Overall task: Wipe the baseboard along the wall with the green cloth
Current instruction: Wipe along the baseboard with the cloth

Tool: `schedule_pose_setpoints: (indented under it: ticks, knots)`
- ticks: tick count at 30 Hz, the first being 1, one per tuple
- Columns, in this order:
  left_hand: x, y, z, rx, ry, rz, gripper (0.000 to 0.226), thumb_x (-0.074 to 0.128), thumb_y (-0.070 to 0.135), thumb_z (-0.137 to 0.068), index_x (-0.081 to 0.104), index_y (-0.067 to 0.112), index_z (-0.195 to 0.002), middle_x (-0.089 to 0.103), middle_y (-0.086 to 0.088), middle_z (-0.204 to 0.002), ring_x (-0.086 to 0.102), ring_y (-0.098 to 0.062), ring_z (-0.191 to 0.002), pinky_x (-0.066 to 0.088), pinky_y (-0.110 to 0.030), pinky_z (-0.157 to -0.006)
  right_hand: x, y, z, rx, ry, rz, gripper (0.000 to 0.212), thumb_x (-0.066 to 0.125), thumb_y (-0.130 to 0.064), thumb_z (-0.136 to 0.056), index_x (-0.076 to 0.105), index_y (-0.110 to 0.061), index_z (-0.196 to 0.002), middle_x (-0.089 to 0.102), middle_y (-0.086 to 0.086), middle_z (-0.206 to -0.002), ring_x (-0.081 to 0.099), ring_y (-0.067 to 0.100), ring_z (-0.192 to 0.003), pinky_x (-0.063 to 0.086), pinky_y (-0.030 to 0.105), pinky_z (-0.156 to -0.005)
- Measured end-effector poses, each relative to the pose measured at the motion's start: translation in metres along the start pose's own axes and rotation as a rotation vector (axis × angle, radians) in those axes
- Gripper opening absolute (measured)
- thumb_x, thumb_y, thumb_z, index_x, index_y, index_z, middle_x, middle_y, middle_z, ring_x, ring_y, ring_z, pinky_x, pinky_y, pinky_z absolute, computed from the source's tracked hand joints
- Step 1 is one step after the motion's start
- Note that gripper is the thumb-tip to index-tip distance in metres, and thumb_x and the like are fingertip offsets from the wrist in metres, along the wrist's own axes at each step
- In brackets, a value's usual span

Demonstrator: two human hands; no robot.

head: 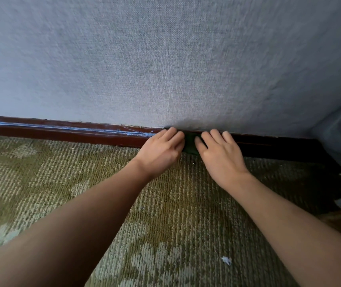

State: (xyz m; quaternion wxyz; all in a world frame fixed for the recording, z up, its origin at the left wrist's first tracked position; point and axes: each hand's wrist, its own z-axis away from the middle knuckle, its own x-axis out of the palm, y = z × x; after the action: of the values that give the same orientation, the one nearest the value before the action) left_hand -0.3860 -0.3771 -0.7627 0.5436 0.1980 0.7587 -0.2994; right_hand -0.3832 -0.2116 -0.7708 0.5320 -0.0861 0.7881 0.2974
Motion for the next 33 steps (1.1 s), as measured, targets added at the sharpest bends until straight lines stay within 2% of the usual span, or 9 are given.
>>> schedule_pose_setpoints:
  ticks: [9,13,16,19,22,25,27,30,33]
  knots:
    - [0.012,0.004,-0.003,-0.042,-0.048,0.037,0.038,0.035,0.011,-0.075,0.072,0.003,-0.081,0.065,-0.007,-0.079,0.063,-0.024,-0.072,0.053,-0.027,-0.063,0.011,0.003,0.006,-0.003,-0.002,-0.062,0.033,0.059,-0.015,-0.075,0.068,-0.009,-0.107,0.064,0.001,-0.088,0.06,0.02,-0.083,0.046,0.028,-0.071]
    - [0.017,0.004,-0.004,-0.05,-0.053,0.058,0.036,0.036,0.01,-0.074,0.071,0.001,-0.079,0.065,-0.01,-0.078,0.062,-0.025,-0.069,0.053,-0.028,-0.061,0.012,0.004,0.005,-0.001,-0.047,-0.129,0.039,0.043,-0.009,-0.078,0.065,-0.003,-0.11,0.064,0.006,-0.092,0.06,0.024,-0.083,0.046,0.03,-0.069]
    - [0.017,0.004,-0.004,-0.047,-0.06,0.059,0.036,0.036,0.01,-0.074,0.071,0.002,-0.078,0.065,-0.009,-0.078,0.062,-0.025,-0.069,0.051,-0.028,-0.061,0.012,0.005,0.004,-0.001,-0.085,-0.163,0.037,0.058,-0.007,-0.075,0.063,0.0,-0.111,0.064,0.009,-0.094,0.06,0.027,-0.084,0.046,0.032,-0.069]
    - [0.014,0.006,-0.006,-0.058,-0.071,0.061,0.036,0.036,0.009,-0.073,0.071,0.002,-0.075,0.064,-0.009,-0.076,0.062,-0.025,-0.068,0.051,-0.027,-0.06,0.008,0.003,0.003,0.029,-0.089,-0.165,0.035,0.057,-0.006,-0.075,0.064,0.0,-0.109,0.063,0.009,-0.093,0.06,0.026,-0.084,0.046,0.031,-0.07]
    - [0.009,0.008,-0.007,-0.061,-0.083,0.057,0.022,0.05,0.007,-0.07,0.071,0.002,-0.074,0.064,-0.009,-0.075,0.062,-0.025,-0.068,0.051,-0.026,-0.059,0.004,0.0,0.002,0.026,-0.201,-0.185,0.039,0.046,-0.007,-0.088,0.051,-0.002,-0.126,0.055,0.008,-0.11,0.049,0.026,-0.103,0.037,0.035,-0.083]
    - [0.006,0.011,-0.002,-0.011,-0.092,0.044,0.036,0.036,0.01,-0.073,0.072,0.007,-0.071,0.064,-0.004,-0.074,0.062,-0.02,-0.068,0.051,-0.024,-0.058,0.007,0.0,0.006,0.003,-0.273,-0.213,0.04,0.037,-0.01,-0.093,0.04,-0.007,-0.133,0.045,0.006,-0.119,0.037,0.025,-0.112,0.027,0.034,-0.089]
    - [0.004,0.015,0.004,0.028,-0.089,0.028,0.042,0.031,0.01,-0.075,0.073,0.008,-0.072,0.065,-0.002,-0.074,0.062,-0.018,-0.069,0.051,-0.024,-0.059,0.002,-0.003,0.013,-0.028,-0.282,-0.171,0.04,0.047,-0.013,-0.089,0.047,-0.008,-0.129,0.049,0.005,-0.114,0.042,0.024,-0.109,0.031,0.033,-0.087]
    - [0.001,0.015,0.007,0.049,-0.076,0.022,0.042,0.031,0.009,-0.077,0.073,0.005,-0.074,0.065,-0.004,-0.074,0.062,-0.02,-0.068,0.052,-0.025,-0.059,0.0,-0.004,0.02,-0.011,-0.138,-0.083,0.042,0.076,-0.017,-0.063,0.069,-0.01,-0.103,0.063,0.002,-0.086,0.059,0.019,-0.082,0.044,0.028,-0.069]
    - [-0.001,0.009,0.001,0.023,-0.049,-0.024,0.038,0.035,0.012,-0.077,0.073,0.005,-0.077,0.065,-0.004,-0.075,0.062,-0.021,-0.069,0.051,-0.026,-0.059,0.002,0.003,0.012,-0.012,0.004,-0.049,0.031,0.063,-0.013,-0.07,0.071,-0.009,-0.1,0.063,0.002,-0.082,0.06,0.02,-0.078,0.045,0.028,-0.067]
